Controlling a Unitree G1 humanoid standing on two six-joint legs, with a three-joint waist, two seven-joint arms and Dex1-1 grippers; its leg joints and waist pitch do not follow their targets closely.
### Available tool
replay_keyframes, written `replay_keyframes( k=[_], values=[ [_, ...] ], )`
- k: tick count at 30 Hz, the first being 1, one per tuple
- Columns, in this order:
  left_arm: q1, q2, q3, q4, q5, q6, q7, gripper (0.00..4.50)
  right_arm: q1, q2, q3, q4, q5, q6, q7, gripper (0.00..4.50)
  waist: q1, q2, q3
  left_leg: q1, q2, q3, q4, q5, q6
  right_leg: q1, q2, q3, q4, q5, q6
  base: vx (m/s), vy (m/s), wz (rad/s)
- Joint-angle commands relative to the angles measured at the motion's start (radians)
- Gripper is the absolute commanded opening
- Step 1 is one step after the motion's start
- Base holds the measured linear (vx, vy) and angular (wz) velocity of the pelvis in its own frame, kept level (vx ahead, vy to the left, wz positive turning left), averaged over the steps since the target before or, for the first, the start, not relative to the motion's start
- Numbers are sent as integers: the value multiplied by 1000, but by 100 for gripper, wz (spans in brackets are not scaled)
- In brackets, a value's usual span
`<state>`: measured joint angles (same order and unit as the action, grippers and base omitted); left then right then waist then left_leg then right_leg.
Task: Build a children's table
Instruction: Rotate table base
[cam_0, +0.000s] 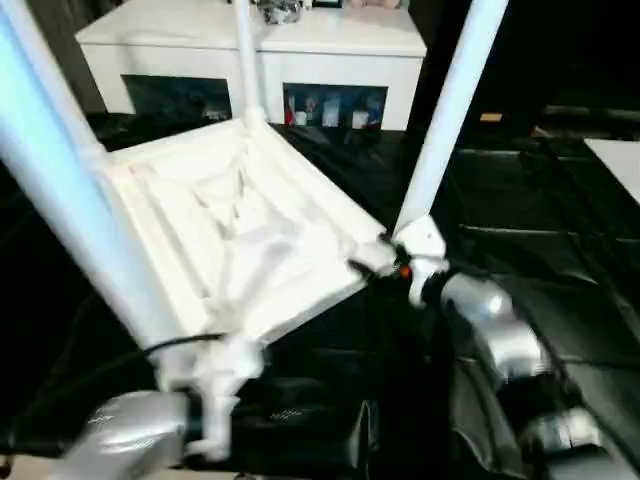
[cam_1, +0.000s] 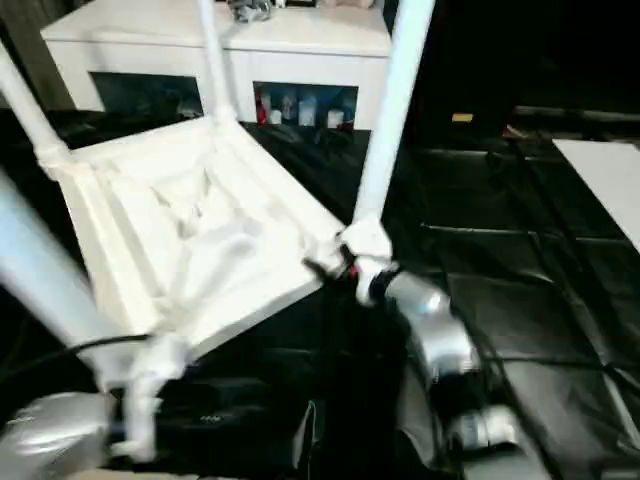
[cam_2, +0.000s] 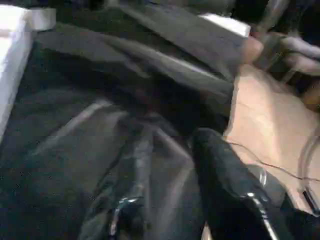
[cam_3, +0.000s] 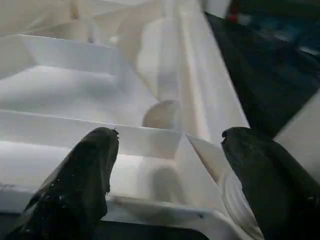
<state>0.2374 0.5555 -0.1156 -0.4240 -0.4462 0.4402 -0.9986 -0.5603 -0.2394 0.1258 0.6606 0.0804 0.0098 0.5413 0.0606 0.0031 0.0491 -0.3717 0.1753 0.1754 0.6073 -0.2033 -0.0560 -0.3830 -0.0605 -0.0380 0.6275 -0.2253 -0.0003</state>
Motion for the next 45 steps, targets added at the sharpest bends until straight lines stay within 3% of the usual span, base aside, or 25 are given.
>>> replay_keyframes(
  k=[1, 2, 4, 6, 8, 11, 14, 15, 16, 19, 22, 23, 24, 28, 29, 30, 32, 34, 36, 37, 40, 42, 45],
  values=[
    [26, 35, 71, -15, -36, -16, -33, 150, -45, -22, -54, 97, -1, -35, -37, 380, -2, 8, -47, 16, 51, -13, -85, -201, 4, 28, -68, 46, -70, -107, -234, 0, 0, 0],
    [26, 35, 71, -15, -36, -16, -33, 150, -45, -22, -54, 97, -1, -35, -37, 380, -2, 7, -48, 19, 51, -10, -82, -210, 2, 24, -70, 46, -69, -110, -241, 0, 0, 0],
    [78, 85, 132, -15, -61, -23, -75, 150, -115, -36, -86, 237, -2, -84, -78, 380, -7, 10, -45, 16, 49, -11, -84, -240, -3, 24, -67, 45, -72, -143, -247, 0, 0, 0],
    [99, 105, 158, -17, -72, -17, -93, 150, -145, -45, -98, 289, -1, -100, -98, 380, 1, 14, -45, 28, 50, -7, -81, -258, -8, 16, -64, 47, -73, -152, -249, 0, 0, 0],
    [121, 120, 192, -13, -93, -15, -106, 150, -184, -51, -116, 359, 11, -126, -112, 380, 4, 17, -46, 22, 51, -10, -84, -254, -11, 21, -64, 46, -69, -139, -247, 0, 0, 0],
    [138, 133, 225, -14, -111, -20, -116, 150, -216, -54, -138, 418, 15, -143, -131, 380, 1, 13, -47, 18, 50, -11, -83, -243, -8, 24, -65, 45, -65, -111, -251, 0, 0, 0],
    [104, 107, 252, 26, -111, -61, -85, 150, -239, -42, -152, 445, 35, -166, -111, 380, -5, 9, -50, 13, 49, -9, -79, -208, 12, 30, -65, 45, -62, -71, -258, 0, 0, 0],
    [62, 69, 258, 51, -109, -89, -47, 150, -241, -28, -157, 442, 47, -177, -78, 380, -4, 2, -50, 12, 49, -8, -78, -199, 24, 33, -66, 46, -62, -67, -259, 0, 0, 0],
    [41, 49, 259, 61, -105, -106, -29, 150, -241, -21, -158, 440, 50, -185, -60, 380, -1, 5, -52, 14, 50, -7, -75, -188, 29, 32, -68, 46, -62, -55, -269, 0, 0, 0],
    [-49, -24, 212, 101, -46, -184, 26, 150, -209, 10, -155, 378, 62, -202, 9, 380, -1, 0, -54, 8, 55, -9, -75, -147, 42, 39, -69, 43, -54, -13, -274, 0, 0, 0],
    [-84, -36, 177, 119, -23, -198, 22, 150, -179, 17, -151, 323, 71, -198, 19, 380, 3, 1, -59, 14, 55, -7, -71, -130, 53, 35, -69, 42, -50, 18, -271, 0, 0, 0],
    [-129, -34, 146, 150, -33, -166, -8, 150, -132, 17, -136, 244, 69, -190, 18, 380, 4, 22, -60, 14, 54, -10, -71, -130, 49, 35, -69, 41, -46, 24, -276, 0, 0, 0],
    [-148, -33, 136, 162, -36, -153, -17, 179, -113, 14, -125, 212, 61, -191, 14, 380, 9, 22, -59, 24, 54, -5, -70, -136, 43, 27, -61, 41, -50, 28, -265, 0, 0, 0],
    [-215, -14, 87, 221, 12, -169, -61, 205, -67, -15, -112, 142, 8, -170, -37, 380, 16, 18, -59, 22, 50, -7, -76, -173, 10, 32, -64, 42, -55, -3, -258, 0, 0, 0],
    [-230, -14, 79, 234, 23, -178, -66, 221, -57, -25, -114, 128, -10, -161, -63, 380, 16, 26, -58, 21, 50, -10, -77, -177, 3, 32, -65, 42, -55, -11, -256, 0, 0, 0],
    [-240, -13, 71, 240, 28, -183, -70, 230, -50, -32, -119, 117, -21, -153, -74, 380, 17, 24, -57, 25, 49, -8, -78, -197, -13, 31, -62, 42, -61, -33, -249, 0, 0, 0],
    [-271, -23, 50, 259, 38, -190, -69, 239, -24, -51, -131, 79, -38, -118, -106, 380, 18, 24, -56, 22, 47, -9, -78, -198, -18, 34, -64, 44, -61, -41, -241, 0, 0, 0],
    [-327, -54, 8, 305, 73, -214, -58, 266, 5, -78, -149, 61, -51, -86, -155, 380, 19, 31, -59, 24, 46, -9, -76, -191, -23, 34, -64, 44, -59, -25, -240, 0, 0, 0],
    [-348, -70, -6, 327, 78, -218, -58, 279, 13, -85, -149, 64, -52, -78, -168, 380, 17, 29, -58, 25, 46, -8, -76, -202, -25, 34, -63, 44, -65, -35, -238, 0, 0, 0],
    [-376, -95, -21, 352, 86, -232, -52, 297, 21, -90, -144, 73, -60, -69, -179, 380, 17, 27, -59, 18, 45, -10, -76, -192, -24, 41, -66, 44, -63, -26, -240, 0, 0, 0],
    [-411, -136, -34, 370, 77, -227, -42, 322, 27, -94, -138, 92, -71, -48, -187, 380, 12, 28, -63, 14, 44, -11, -72, -166, -13, 46, -67, 44, -60, 8, -254, 0, 0, 0],
    [-458, -190, -47, 396, 54, -220, -39, 342, 49, -83, -128, 75, -64, 9, -159, 380, 6, 26, -62, 8, 43, -12, -71, -151, 3, 50, -67, 43, -60, 19, -258, 0, 0, 0],
    [-483, -223, -59, 407, 22, -191, -52, 362, 60, -71, -119, 70, -56, 27, -132, 380, -3, 27, -63, 8, 43, -9, -67, -138, 24, 50, -66, 42, -62, 14, -269, 0, 0, 0]
  ],
)
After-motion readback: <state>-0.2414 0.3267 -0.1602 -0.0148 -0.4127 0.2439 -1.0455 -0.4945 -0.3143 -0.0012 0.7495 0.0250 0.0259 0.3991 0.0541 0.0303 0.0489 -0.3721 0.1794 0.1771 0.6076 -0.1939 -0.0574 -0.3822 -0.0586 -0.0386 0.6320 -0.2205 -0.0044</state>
